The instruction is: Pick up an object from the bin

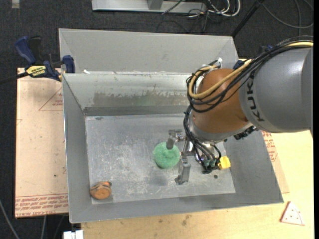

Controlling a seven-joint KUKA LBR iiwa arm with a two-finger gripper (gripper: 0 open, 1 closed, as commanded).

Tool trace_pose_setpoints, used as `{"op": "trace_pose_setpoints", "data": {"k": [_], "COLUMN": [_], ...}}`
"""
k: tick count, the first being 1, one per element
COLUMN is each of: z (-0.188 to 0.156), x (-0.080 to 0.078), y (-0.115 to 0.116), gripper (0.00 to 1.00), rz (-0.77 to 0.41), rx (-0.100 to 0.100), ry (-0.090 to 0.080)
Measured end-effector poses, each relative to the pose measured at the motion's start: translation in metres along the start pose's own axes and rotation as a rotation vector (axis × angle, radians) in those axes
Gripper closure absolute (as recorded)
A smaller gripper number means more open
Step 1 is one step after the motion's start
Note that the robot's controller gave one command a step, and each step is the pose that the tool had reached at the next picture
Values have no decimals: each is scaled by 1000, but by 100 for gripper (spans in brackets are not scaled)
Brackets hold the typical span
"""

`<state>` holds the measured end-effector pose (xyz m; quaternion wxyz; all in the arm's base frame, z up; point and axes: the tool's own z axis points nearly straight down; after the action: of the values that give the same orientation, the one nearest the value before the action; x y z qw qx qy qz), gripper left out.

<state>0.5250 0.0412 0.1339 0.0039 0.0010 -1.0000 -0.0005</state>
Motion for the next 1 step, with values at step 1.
{"op": "trace_pose_setpoints", "data": {"k": [1], "z": [-2], "x": [0], "y": [0], "gripper": [0], "rz": [0], "rx": [0], "ry": [-1]}}
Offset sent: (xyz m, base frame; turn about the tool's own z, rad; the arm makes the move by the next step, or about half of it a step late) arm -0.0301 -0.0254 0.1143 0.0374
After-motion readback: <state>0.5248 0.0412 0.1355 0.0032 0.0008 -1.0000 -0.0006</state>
